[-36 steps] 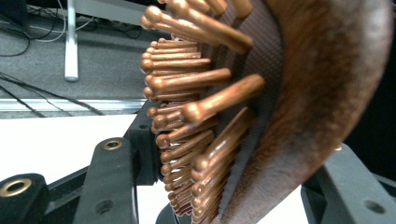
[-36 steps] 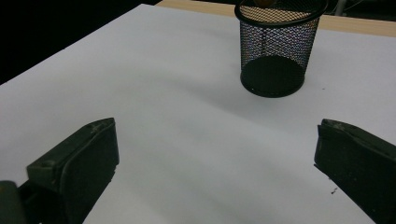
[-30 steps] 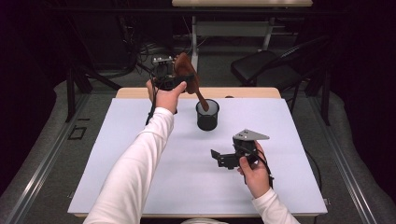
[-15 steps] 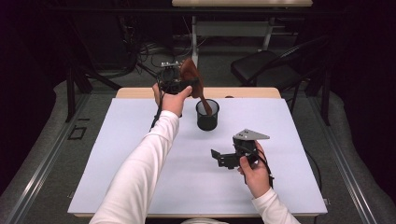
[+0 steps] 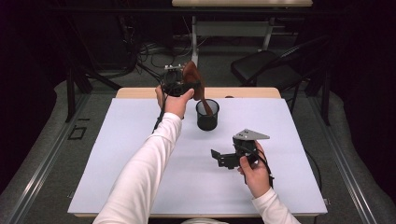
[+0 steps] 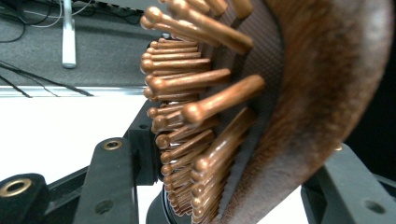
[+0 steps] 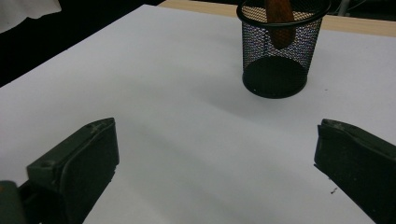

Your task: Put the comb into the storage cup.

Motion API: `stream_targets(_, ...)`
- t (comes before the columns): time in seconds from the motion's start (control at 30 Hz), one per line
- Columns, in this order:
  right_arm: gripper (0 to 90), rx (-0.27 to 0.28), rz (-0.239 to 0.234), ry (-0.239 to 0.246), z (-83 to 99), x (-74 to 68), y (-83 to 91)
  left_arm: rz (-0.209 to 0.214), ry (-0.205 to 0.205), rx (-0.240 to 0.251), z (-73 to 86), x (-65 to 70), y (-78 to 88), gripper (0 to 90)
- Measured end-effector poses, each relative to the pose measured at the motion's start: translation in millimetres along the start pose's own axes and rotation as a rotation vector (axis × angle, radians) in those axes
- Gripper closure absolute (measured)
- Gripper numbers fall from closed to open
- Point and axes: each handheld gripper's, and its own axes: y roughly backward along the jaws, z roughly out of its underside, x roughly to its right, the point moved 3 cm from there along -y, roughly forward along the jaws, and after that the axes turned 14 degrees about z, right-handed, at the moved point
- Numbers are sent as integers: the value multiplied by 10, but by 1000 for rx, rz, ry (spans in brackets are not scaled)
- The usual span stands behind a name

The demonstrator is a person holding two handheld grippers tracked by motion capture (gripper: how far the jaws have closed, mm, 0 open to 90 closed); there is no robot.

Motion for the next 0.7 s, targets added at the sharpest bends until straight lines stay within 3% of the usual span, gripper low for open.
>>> stream_targets(0.7, 0, -5, -1, -4, 0, -7, 3, -22, 12, -7, 125, -77, -120, 476)
